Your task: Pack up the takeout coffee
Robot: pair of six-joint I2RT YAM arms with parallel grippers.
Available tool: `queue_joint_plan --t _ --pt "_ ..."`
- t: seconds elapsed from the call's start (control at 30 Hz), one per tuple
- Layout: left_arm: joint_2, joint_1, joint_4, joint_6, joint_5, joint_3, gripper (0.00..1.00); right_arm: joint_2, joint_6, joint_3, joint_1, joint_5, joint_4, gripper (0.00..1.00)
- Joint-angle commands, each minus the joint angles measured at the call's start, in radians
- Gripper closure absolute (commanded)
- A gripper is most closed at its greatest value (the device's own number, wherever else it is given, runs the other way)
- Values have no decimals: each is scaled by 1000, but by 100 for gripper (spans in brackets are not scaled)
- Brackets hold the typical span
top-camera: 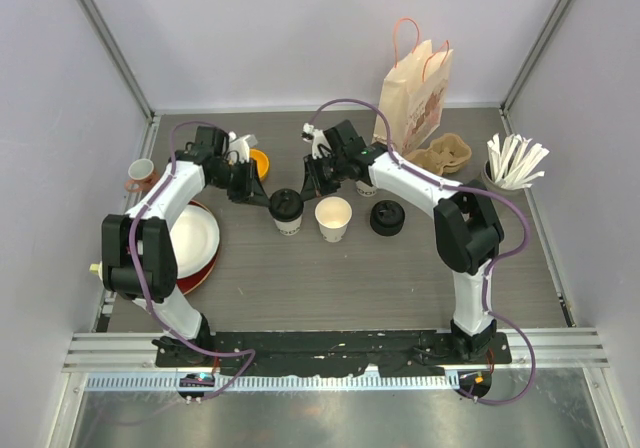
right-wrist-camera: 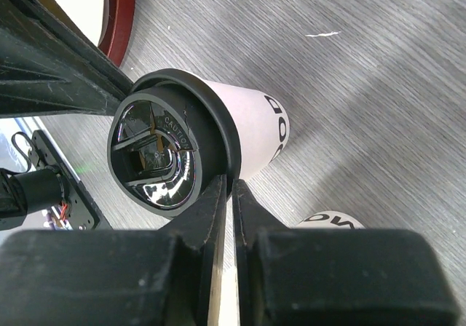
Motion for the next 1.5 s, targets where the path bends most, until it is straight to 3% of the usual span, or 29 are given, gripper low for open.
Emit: queue_joint_plan --t 0.0,0.3,1.07,1.47 --pt "-23 -3 -18 39 -10 49 84 60 -41 19 4 59 -100 87" --pt "-34 -3 -97 79 -28 51 74 154 -105 183 2 70 -197 82" --pt "-100 17 -98 107 -19 29 70 88 -142 256 37 62 -177 77" --pt "-121 81 -107 105 -4 72 70 134 -182 401 65 103 -241 74"
